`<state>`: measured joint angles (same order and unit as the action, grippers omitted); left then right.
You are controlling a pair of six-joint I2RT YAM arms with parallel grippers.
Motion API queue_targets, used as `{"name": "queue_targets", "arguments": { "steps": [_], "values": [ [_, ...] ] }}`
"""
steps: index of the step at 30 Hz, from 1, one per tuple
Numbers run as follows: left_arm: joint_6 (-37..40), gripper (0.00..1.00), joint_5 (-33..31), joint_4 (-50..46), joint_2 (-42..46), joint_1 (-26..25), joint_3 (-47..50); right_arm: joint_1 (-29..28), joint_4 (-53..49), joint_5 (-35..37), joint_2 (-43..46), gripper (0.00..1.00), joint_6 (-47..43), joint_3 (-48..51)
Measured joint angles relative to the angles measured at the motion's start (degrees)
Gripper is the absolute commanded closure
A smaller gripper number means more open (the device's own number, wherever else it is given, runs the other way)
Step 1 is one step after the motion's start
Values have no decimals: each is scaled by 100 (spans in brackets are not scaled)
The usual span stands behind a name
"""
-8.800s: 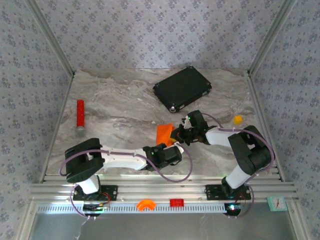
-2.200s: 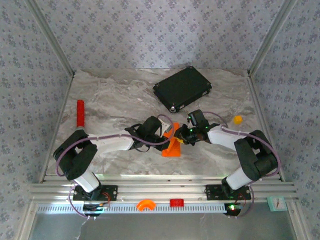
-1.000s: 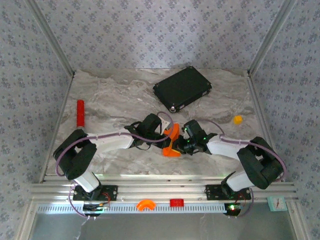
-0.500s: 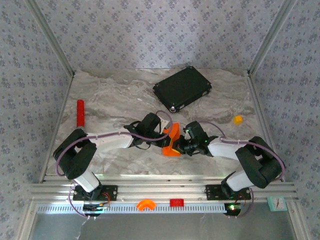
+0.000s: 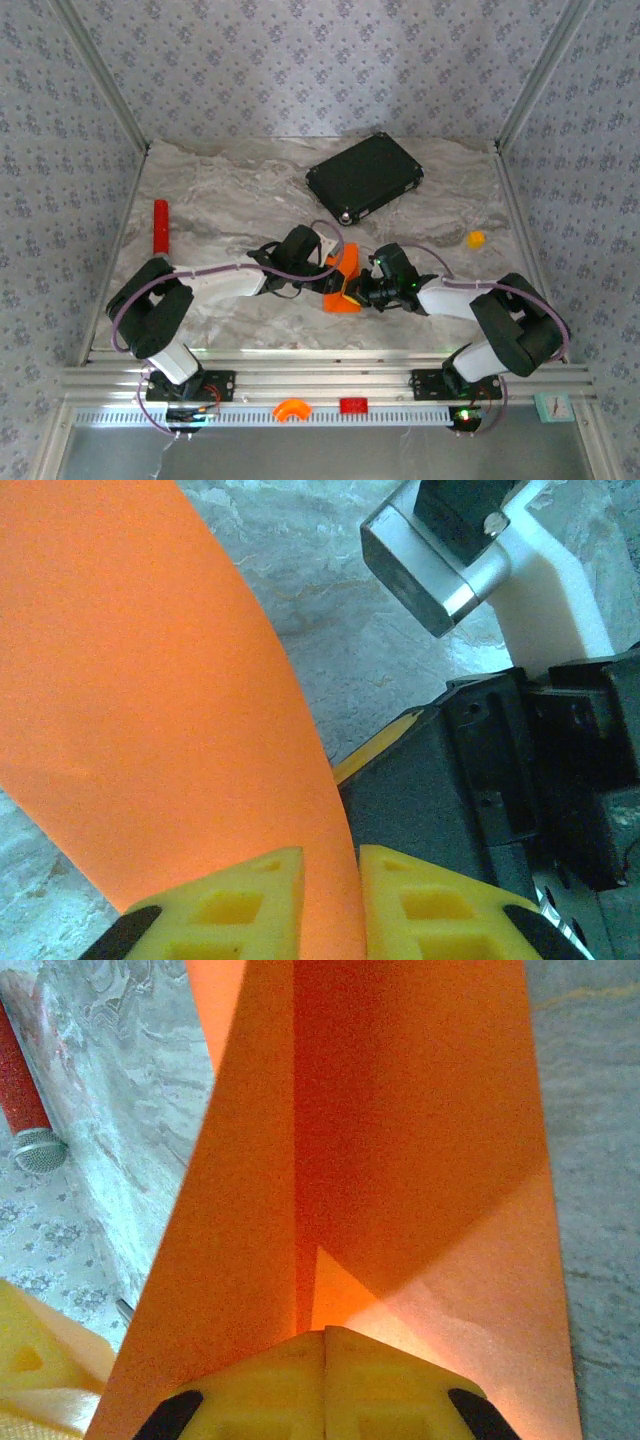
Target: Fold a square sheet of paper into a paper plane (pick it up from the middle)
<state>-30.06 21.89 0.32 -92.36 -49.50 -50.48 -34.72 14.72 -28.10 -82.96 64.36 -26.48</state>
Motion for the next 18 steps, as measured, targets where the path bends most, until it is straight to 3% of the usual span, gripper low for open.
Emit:
{"name": "queue_targets", "arguments": {
  "steps": [18],
  "values": [
    [2,71,-2,127,2,0,243,26,181,-22,-63,93,131,0]
  ]
}}
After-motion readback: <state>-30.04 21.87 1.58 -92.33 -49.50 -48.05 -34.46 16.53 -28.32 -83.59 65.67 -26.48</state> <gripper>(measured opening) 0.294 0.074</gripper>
